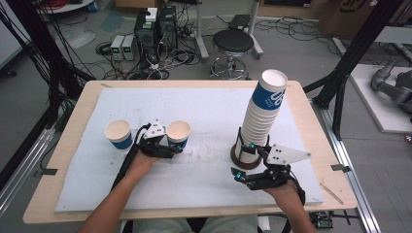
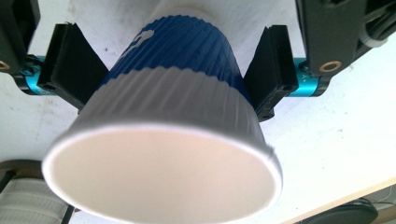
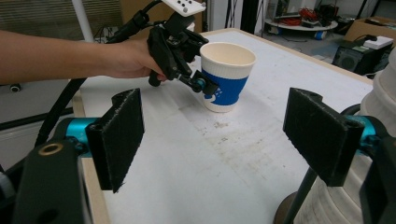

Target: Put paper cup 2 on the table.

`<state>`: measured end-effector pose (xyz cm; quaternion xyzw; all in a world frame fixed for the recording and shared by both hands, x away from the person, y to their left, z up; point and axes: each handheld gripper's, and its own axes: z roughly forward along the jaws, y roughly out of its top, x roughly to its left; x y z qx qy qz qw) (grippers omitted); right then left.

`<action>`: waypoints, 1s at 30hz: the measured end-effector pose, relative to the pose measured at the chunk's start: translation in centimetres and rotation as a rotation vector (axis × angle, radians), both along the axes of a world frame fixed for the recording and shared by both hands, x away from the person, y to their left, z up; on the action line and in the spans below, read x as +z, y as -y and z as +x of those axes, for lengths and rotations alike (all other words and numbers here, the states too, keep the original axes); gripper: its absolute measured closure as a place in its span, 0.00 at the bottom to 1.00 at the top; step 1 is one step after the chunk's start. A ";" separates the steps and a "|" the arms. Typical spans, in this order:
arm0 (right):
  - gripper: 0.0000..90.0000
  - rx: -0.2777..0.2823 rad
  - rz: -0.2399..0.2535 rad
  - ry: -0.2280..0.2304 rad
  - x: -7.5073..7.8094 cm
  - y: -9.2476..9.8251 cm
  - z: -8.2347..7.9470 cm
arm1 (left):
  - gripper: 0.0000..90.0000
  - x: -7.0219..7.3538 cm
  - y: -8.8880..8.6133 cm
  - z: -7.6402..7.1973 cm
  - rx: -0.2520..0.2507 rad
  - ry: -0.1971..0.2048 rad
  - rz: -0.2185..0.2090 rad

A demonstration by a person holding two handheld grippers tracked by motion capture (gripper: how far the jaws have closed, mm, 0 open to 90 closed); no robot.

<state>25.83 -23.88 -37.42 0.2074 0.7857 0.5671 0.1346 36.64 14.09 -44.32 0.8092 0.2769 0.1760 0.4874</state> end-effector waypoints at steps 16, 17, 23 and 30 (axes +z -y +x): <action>0.23 -0.015 -0.004 0.001 -0.1 0.4 0.2 | 0.19 0.8 -1.5 -1.2 0.044 -0.005 -0.074; 0.23 -0.017 -0.003 0.002 -0.1 0.4 0.1 | 0.19 1.1 -1.8 -1.4 0.044 0.003 -0.075; 0.23 -0.031 -0.005 0.002 -0.1 0.8 0.1 | 0.19 2.4 -3.3 -3.2 0.033 0.037 -0.115; 0.23 -0.070 0.004 0.015 0.2 1.9 -0.3 | 0.19 3.9 -6.3 -5.2 0.047 0.104 -0.282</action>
